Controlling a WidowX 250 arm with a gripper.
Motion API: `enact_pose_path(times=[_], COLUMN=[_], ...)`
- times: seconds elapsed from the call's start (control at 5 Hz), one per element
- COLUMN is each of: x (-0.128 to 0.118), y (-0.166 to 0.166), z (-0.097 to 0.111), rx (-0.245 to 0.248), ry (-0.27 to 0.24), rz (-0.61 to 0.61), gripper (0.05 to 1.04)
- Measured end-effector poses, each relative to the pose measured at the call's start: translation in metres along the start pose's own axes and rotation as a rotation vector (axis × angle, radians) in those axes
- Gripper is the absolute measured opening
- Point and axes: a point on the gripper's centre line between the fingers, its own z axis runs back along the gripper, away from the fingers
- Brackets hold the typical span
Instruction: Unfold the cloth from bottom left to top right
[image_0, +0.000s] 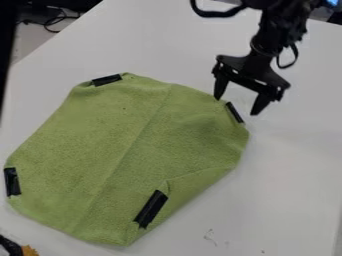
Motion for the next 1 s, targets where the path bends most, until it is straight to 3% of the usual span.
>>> enact_pose_path(times=[0.2, 0.4, 1.0], x=[0.0051, 0.0016, 0.0018], y=[0.0368, 0.0412, 0.0427], z=[0.0309, 0.0376, 0.0373], rx=[-0.077, -0.149, -0.15], ry=[-0.053, -0.026, -0.026], rz=[0.046, 0.008, 0.007], gripper=[1.001, 1.001, 1.001])
